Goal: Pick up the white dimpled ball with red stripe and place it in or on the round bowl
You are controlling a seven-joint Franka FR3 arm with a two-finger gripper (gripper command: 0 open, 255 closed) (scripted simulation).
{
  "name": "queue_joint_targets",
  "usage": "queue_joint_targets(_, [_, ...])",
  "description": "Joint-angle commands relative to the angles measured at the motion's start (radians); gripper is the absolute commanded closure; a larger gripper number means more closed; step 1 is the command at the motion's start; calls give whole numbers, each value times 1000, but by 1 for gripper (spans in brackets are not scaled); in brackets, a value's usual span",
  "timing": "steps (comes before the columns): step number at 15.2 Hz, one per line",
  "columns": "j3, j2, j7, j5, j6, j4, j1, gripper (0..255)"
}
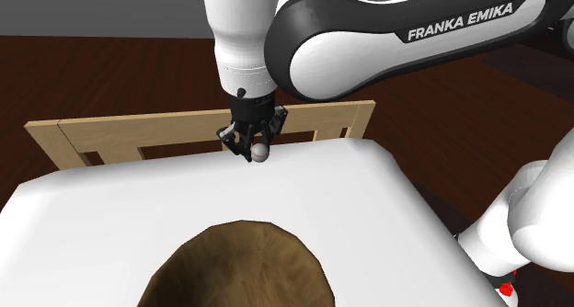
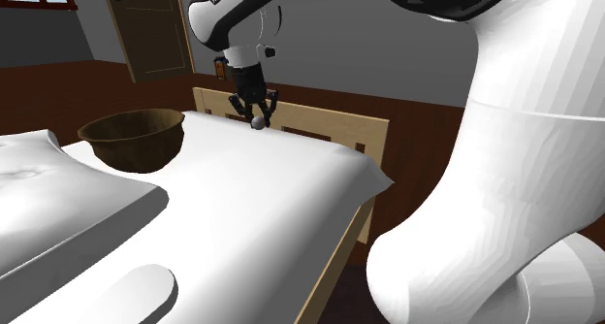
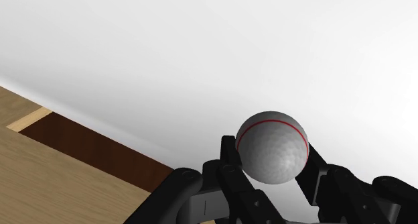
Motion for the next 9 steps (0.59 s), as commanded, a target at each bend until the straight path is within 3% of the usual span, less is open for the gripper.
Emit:
queue_joint_targets(1, [0,0,0,0,0,0,0,255])
queue_joint_targets(9, [2,-7,-12,7,-64,60,1,255])
